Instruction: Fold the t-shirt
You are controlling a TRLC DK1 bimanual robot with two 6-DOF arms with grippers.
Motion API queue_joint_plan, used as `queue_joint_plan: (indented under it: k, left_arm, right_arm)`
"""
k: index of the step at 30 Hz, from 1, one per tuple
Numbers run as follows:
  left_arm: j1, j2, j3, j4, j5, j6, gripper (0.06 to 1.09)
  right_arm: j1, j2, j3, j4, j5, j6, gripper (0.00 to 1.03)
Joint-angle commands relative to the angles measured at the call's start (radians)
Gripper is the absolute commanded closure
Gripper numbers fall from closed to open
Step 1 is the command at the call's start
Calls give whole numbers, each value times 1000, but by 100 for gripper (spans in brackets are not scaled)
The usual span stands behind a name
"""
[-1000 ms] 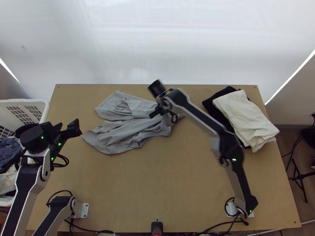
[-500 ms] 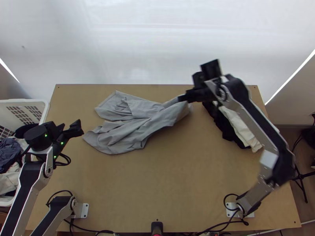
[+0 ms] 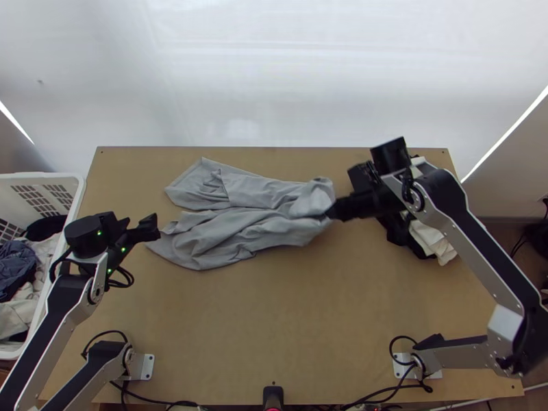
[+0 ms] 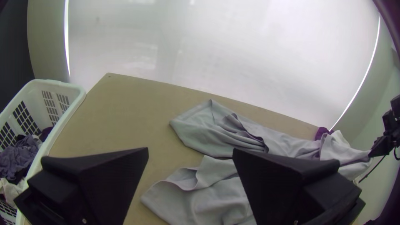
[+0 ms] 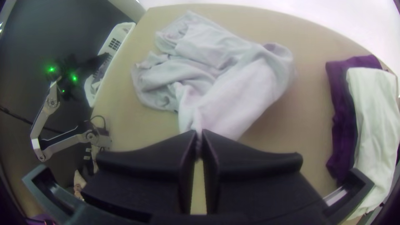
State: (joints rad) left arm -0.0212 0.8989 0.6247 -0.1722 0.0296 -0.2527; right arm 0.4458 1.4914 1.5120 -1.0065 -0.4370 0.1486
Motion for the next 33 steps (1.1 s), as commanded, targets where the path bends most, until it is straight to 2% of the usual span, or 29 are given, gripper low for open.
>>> queue_joint_plan:
  k: [1,4,8,17,22,25,27,30,33]
  left_arm:
    - [-26,63,6,59,0,1,10]
    - [-42,101,21,77,0,-2,10]
    - [-72,150,41,100,0,-13,10]
    - [-164,278,110,152,0,-40,10]
    - [-180,344,170,166,0,-59,10]
    - [-221,425,193,165,0,-42,10]
    - [-275,520,244,66,13,52,11]
    - [-362,609,375,-257,13,198,11]
    - [-393,609,402,-300,13,293,11]
  right_arm:
    - [-71,-83,-95,-149,-54,-15,100]
    - [-154,-72,-130,-222,-62,-15,100]
    - [-231,-45,-207,-307,-124,-15,100]
    - [-248,4,-337,-412,-184,-38,100]
    - [-277,-39,-273,-403,-183,-115,100]
    - [-279,-45,-230,-400,-180,-123,100]
    - [-279,-39,-210,-396,-178,-121,100]
    - [-274,-26,-188,-394,-177,-116,100]
    - [-269,-16,-173,-388,-175,-112,100]
